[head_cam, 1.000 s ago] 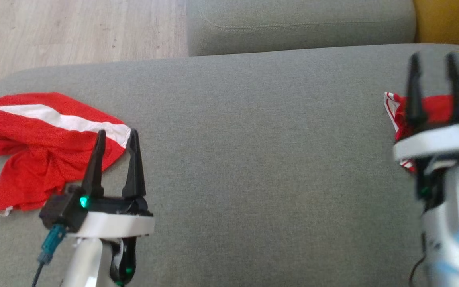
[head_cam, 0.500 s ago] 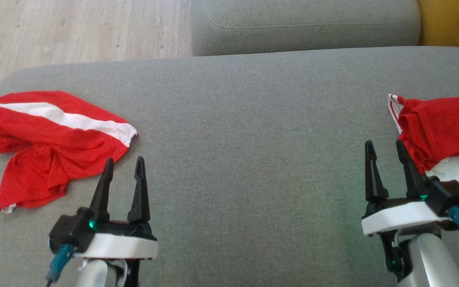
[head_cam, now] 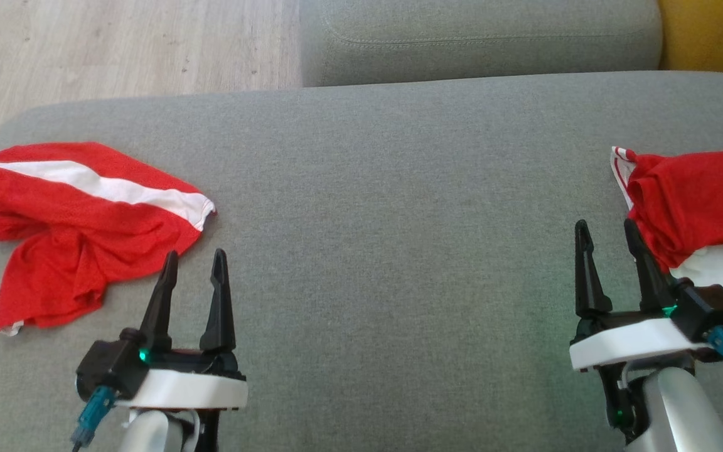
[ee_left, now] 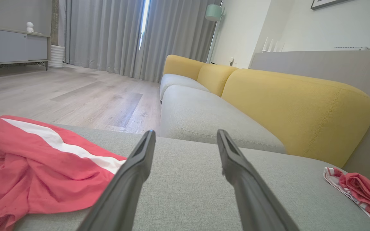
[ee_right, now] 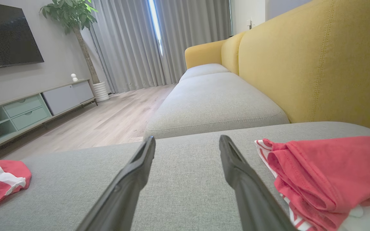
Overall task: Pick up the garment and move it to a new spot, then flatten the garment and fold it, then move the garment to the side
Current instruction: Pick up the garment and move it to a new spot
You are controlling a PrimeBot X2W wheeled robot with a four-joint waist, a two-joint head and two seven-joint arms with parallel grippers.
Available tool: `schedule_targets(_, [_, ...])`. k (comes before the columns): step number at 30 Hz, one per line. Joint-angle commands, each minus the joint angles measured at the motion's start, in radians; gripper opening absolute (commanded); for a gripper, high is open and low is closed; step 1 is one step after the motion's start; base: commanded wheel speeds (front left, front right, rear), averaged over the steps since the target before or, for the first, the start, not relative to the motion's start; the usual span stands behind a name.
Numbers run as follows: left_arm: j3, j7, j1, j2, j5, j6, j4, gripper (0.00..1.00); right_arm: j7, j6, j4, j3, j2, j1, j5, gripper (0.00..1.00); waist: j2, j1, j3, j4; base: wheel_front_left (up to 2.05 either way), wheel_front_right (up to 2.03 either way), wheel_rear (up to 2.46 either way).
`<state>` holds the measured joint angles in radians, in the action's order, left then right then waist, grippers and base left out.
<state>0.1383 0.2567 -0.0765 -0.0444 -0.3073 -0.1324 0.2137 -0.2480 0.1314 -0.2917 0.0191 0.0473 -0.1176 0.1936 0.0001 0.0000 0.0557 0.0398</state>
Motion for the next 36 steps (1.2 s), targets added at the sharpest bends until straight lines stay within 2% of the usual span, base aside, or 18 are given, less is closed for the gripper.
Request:
schedule_targets(1, [-0.03, 0.005, -0.044, -0.006, -0.002, 0.002, -0.037, 1.0, -0.014, -0.001, 0.039, 0.025, 0.003, -0.027, 0.003, 1.0, -0.0001, 0.0, -0.002, 0.003, 0.0, 0.0, 0.0])
schedule_targets(10, [-0.054, 0.005, -0.033, -0.006, 0.002, 0.002, -0.035, 1.0, -0.014, -0.001, 0.038, 0.085, 0.003, -0.009, 0.027, 1.0, -0.0001, 0.0, -0.034, 0.059, 0.0, 0.0, 0.0])
schedule_targets(18, [-0.09, 0.005, 0.004, -0.006, 0.023, 0.002, -0.03, 1.0, -0.014, -0.001, 0.027, 0.169, 0.003, 0.012, 0.064, 1.0, -0.0001, 0.0, -0.083, 0.149, 0.0, 0.0, 0.0])
schedule_targets(27, [-0.106, 0.005, 0.03, -0.006, 0.043, 0.002, -0.024, 1.0, -0.014, -0.001, 0.007, 0.22, 0.003, 0.039, 0.095, 1.0, -0.0001, 0.0, -0.118, 0.261, 0.0, 0.0, 0.0])
schedule_targets(36, [-0.12, 0.005, 0.038, -0.007, 0.048, 0.002, -0.023, 1.0, -0.014, -0.001, -0.002, 0.253, 0.003, 0.041, 0.114, 1.0, -0.0001, 0.0, -0.126, 0.298, 0.0, 0.0, 0.0])
